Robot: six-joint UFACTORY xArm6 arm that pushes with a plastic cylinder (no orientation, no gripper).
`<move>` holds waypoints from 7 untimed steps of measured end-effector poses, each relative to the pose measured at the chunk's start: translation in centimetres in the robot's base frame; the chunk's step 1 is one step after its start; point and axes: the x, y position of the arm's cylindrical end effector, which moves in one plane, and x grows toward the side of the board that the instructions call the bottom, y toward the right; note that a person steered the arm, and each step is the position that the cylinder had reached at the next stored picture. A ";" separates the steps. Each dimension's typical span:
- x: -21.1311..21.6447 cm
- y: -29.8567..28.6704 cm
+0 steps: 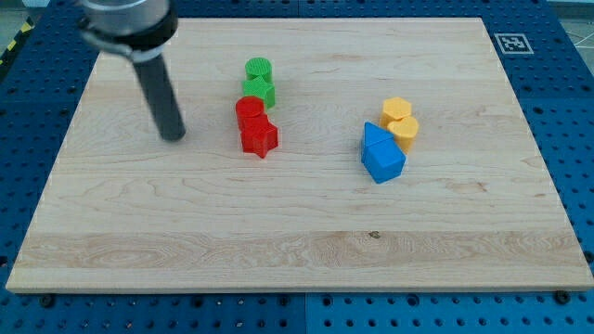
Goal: Point at the red star
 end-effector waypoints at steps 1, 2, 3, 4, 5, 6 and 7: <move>9.0 1.6; 12.2 8.9; 12.5 14.0; 12.4 17.4; 6.9 18.9; 5.4 19.1; 1.2 19.5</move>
